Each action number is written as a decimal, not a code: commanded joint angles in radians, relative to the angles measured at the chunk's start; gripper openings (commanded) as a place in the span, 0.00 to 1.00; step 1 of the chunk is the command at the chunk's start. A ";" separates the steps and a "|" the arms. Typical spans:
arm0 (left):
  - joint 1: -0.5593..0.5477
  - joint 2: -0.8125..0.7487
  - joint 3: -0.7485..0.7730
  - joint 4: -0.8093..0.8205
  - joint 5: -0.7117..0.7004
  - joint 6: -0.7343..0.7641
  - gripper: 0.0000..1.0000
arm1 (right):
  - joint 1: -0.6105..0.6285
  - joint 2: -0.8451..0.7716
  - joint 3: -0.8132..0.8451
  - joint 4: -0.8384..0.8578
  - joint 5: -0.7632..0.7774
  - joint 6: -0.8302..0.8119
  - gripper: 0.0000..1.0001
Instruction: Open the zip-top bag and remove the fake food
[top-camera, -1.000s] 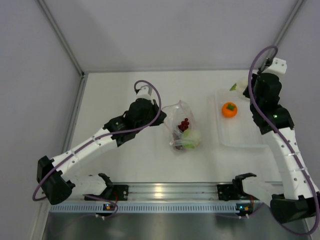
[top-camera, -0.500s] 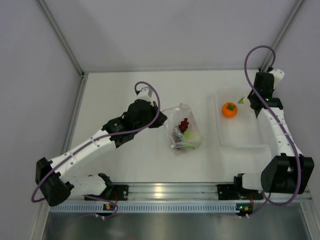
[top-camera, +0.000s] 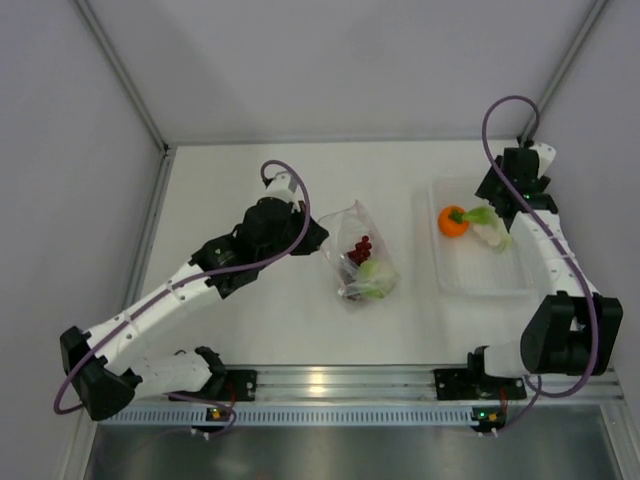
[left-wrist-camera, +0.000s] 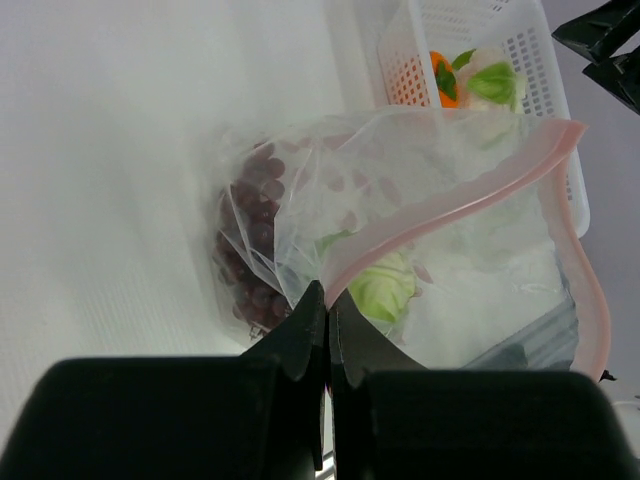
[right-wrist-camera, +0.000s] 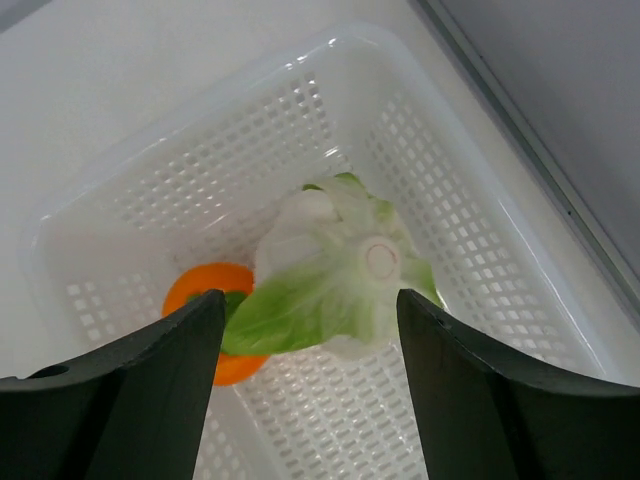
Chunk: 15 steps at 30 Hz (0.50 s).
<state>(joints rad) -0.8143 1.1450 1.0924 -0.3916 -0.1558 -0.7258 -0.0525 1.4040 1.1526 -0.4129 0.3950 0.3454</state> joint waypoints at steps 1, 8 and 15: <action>0.004 -0.031 0.083 -0.022 -0.028 0.037 0.00 | 0.010 -0.152 0.012 0.025 -0.093 0.029 0.70; 0.006 -0.028 0.167 -0.056 -0.045 0.060 0.00 | 0.011 -0.388 -0.028 0.052 -0.623 0.078 0.68; 0.006 0.008 0.216 -0.056 -0.056 0.058 0.00 | 0.016 -0.505 -0.092 0.052 -1.033 0.124 0.68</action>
<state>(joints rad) -0.8131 1.1439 1.2533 -0.4683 -0.1852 -0.6796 -0.0471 0.9394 1.1107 -0.3851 -0.3923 0.4202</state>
